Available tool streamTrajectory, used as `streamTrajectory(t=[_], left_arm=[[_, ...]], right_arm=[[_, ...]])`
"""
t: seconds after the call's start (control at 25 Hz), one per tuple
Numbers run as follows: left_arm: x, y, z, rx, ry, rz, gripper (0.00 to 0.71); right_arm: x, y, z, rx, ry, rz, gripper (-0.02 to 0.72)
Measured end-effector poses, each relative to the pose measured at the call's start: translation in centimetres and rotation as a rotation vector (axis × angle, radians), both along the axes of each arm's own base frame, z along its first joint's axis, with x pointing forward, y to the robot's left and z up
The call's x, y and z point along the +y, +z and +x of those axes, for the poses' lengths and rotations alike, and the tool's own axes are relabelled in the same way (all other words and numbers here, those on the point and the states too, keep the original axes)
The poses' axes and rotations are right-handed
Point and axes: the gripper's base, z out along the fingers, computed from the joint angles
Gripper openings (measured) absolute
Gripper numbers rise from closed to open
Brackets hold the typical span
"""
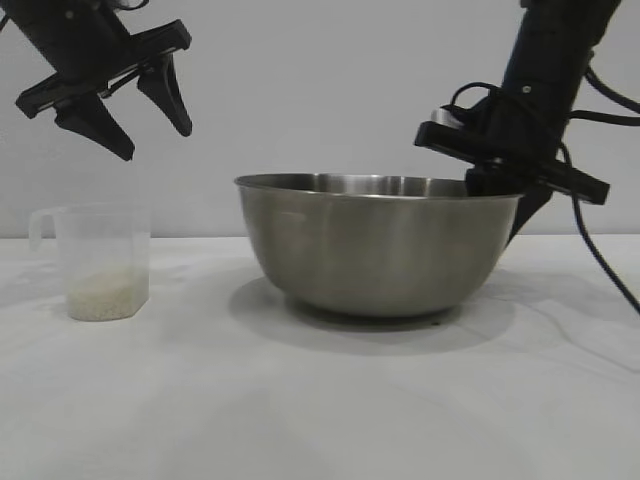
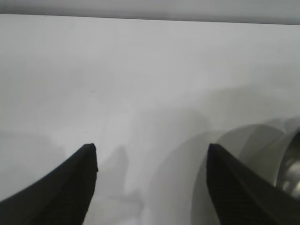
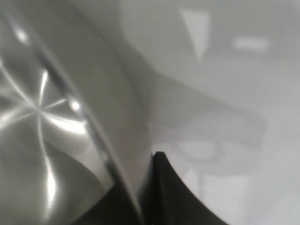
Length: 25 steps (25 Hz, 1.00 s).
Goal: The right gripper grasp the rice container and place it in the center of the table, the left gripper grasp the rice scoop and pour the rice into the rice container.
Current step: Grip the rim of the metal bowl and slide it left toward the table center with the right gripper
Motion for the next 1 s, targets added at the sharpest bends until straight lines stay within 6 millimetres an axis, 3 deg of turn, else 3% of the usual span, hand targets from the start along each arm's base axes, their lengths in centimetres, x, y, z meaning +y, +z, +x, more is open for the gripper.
streamTrajectory(t=[0.12,0.44,0.56,1.0], left_arm=[[0.0,0.0,0.0,0.000,0.000,0.000,0.437],[0.0,0.0,0.0,0.000,0.000,0.000,0.437],[0.0,0.0,0.0,0.000,0.000,0.000,0.437],[0.0,0.0,-0.1,0.006,-0.005,-0.002,0.437]], right_arm=[[0.1,0.0,0.0,0.005,-0.006,0.011,0.052],[0.2,0.0,0.0,0.008,-0.011,0.021,0.465],[0.2,1.0,-0.1,-0.014,-0.011,0.028,0.558],[-1.6,7.8,-1.0,-0.214,0.057,-0.091,0.570]])
